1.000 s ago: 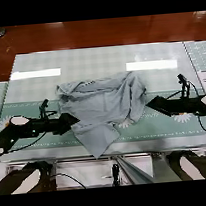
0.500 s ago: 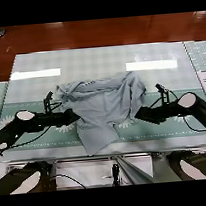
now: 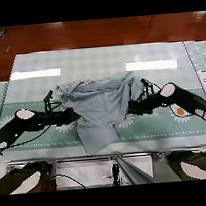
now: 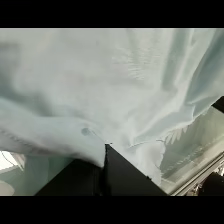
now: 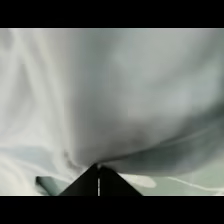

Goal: Fold the shirts.

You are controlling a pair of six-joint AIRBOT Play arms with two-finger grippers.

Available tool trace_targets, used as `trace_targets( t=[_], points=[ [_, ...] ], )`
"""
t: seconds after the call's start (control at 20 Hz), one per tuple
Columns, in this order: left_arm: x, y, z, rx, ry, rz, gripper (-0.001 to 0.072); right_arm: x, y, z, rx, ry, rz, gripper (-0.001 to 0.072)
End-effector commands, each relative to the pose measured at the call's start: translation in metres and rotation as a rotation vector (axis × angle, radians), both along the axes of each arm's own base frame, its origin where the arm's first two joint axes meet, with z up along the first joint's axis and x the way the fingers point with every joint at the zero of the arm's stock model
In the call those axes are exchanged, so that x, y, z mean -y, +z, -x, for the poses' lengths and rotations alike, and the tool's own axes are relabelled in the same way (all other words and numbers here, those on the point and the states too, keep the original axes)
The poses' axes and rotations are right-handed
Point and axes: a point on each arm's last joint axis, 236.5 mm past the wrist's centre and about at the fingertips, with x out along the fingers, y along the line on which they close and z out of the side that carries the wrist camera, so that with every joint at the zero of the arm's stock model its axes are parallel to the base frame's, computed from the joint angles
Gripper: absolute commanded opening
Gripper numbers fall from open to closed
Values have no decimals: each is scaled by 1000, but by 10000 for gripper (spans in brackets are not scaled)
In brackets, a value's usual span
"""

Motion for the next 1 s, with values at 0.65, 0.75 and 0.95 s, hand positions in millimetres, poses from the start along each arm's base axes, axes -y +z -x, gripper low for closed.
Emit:
trace_targets(
  t=[0.65, 0.75, 0.95],
  points=[
    [-111, 626, -36, 1502, 225, -245, 22, 106, 626, -8, 1569, -130, 203, 33],
    [-136, 650, 4, 1576, 345, -493, 22, 131, 638, 50, 1644, -193, 300, 33],
    [-142, 642, 73, 1552, 446, -727, 22, 153, 641, 137, 1725, -274, 358, 33]
  ],
)
